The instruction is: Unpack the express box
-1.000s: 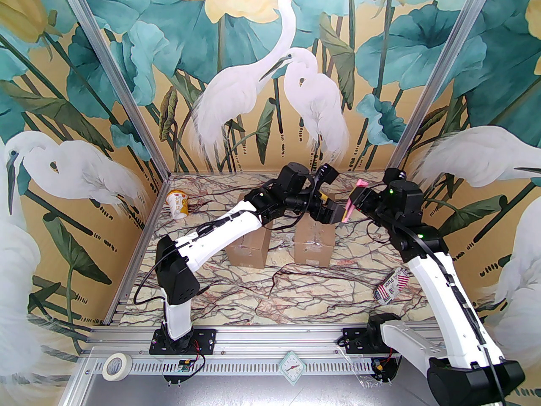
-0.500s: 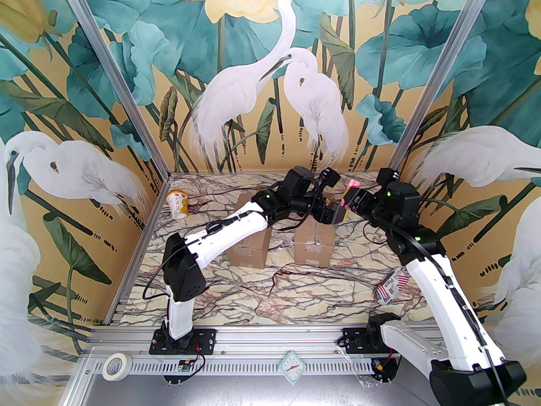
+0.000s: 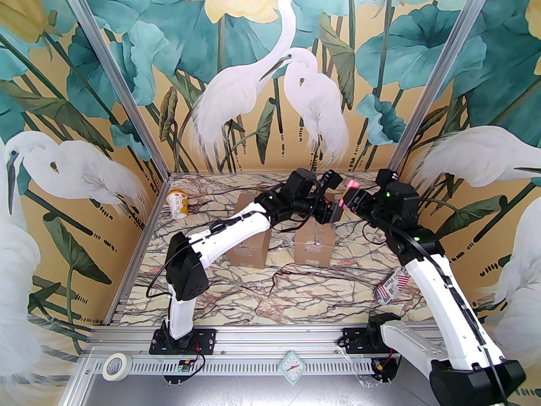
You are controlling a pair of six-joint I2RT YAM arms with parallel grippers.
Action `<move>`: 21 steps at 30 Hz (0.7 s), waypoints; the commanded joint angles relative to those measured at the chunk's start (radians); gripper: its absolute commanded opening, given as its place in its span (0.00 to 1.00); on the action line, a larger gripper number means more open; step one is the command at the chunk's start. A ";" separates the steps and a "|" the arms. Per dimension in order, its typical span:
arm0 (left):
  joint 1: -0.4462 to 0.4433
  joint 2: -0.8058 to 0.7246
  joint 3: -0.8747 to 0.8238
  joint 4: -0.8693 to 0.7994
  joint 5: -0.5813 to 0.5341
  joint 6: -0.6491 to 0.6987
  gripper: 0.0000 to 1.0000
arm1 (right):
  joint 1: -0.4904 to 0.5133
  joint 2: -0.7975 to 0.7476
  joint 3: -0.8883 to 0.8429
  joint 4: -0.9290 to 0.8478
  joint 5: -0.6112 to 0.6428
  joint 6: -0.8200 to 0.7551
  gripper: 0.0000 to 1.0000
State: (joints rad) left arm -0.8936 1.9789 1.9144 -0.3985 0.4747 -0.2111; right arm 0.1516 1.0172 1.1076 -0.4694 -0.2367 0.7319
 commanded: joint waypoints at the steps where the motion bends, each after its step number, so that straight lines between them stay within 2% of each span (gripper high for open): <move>1: -0.003 0.014 0.021 0.022 0.036 0.018 0.23 | 0.007 -0.003 0.003 0.035 -0.026 0.018 0.31; 4: -0.001 0.007 0.020 0.023 0.065 0.029 0.18 | 0.007 -0.004 0.002 0.041 -0.049 -0.013 0.38; 8: 0.004 -0.012 0.023 0.023 0.117 0.053 0.16 | 0.005 -0.021 -0.007 0.066 -0.126 -0.137 0.64; 10: 0.018 -0.024 0.023 0.024 0.156 0.058 0.15 | -0.001 -0.029 -0.005 0.074 -0.161 -0.195 0.70; 14: 0.059 -0.038 0.023 0.037 0.262 0.050 0.13 | -0.037 -0.042 -0.014 0.108 -0.286 -0.265 0.71; 21: 0.097 -0.057 0.042 -0.011 0.429 0.068 0.12 | -0.152 -0.067 -0.085 0.273 -0.591 -0.269 0.71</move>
State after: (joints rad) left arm -0.8001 1.9694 1.9205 -0.3859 0.7826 -0.1703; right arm 0.0250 0.9649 1.0504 -0.3092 -0.6426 0.4988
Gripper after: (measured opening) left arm 0.166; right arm 0.707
